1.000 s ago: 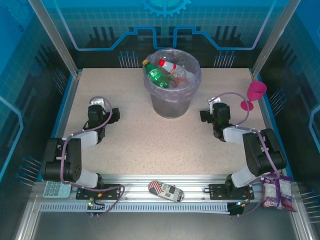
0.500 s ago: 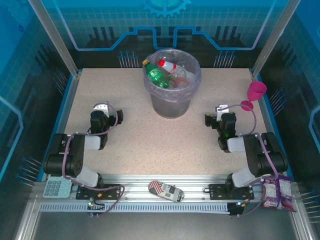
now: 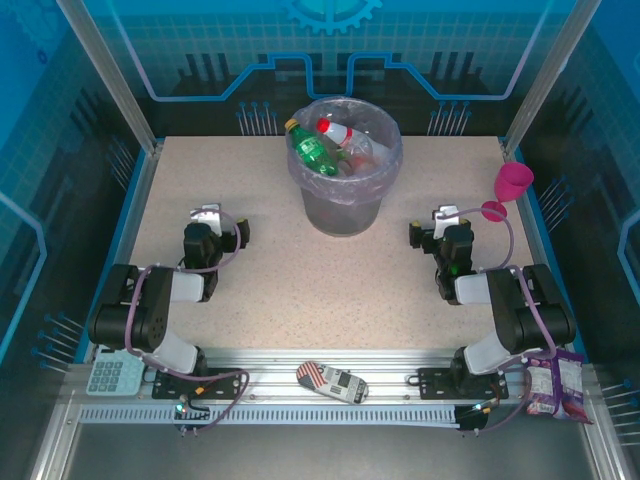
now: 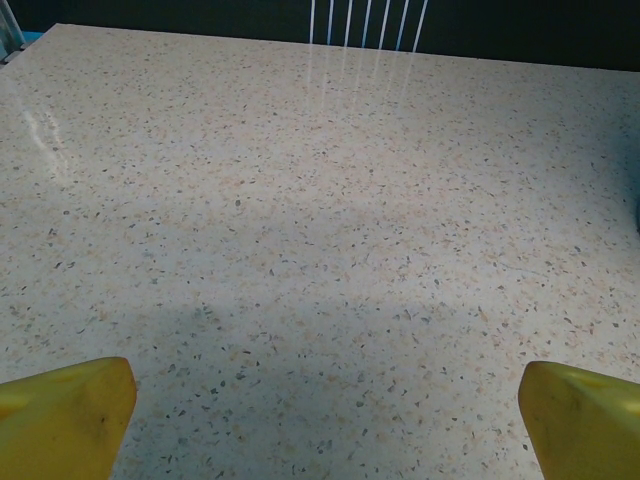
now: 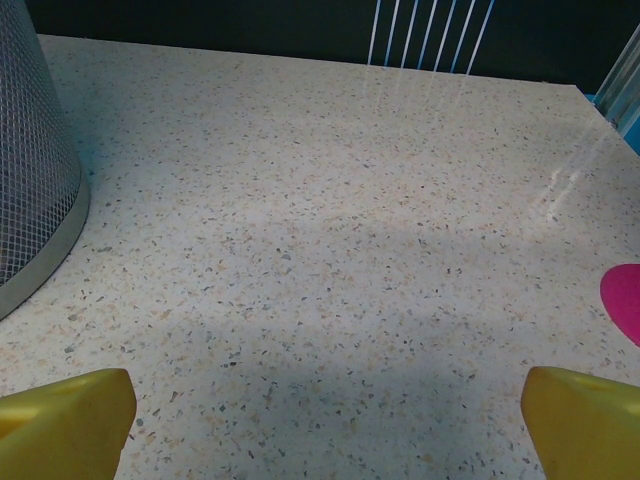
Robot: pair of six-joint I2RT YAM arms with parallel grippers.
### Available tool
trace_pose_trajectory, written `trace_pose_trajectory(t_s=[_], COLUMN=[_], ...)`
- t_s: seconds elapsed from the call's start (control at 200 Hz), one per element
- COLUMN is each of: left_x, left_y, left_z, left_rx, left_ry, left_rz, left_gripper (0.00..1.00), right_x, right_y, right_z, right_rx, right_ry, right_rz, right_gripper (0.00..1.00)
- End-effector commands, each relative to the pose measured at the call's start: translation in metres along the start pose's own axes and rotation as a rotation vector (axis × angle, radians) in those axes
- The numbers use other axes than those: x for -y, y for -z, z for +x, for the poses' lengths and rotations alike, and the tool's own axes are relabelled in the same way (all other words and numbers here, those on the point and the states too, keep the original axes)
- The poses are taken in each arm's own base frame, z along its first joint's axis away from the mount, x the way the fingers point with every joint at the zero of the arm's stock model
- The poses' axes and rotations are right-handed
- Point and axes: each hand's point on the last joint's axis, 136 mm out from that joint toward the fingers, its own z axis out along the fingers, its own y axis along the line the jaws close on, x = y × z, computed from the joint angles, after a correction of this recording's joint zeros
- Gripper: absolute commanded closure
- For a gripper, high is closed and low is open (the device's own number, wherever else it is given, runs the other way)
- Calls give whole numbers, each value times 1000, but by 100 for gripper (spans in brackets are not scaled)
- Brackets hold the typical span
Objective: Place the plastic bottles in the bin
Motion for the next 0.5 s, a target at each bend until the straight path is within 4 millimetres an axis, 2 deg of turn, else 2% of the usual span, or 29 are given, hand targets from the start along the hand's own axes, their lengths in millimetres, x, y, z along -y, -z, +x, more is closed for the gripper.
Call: trace_pose_trajectory(t_s=[0.0, 0.495], left_x=[-1, -1], left_y=[1, 0], left_z=[-4, -4], left_rx=[29, 28], left_ry=[-15, -15], left_rz=[-9, -9], left_gripper=[1, 1], right_x=[5, 2], right_y=[0, -1], right_z=[-7, -8], right_rx=[36, 33], right_ry=[-18, -2], right_rz=[16, 22], right_gripper=[0, 0])
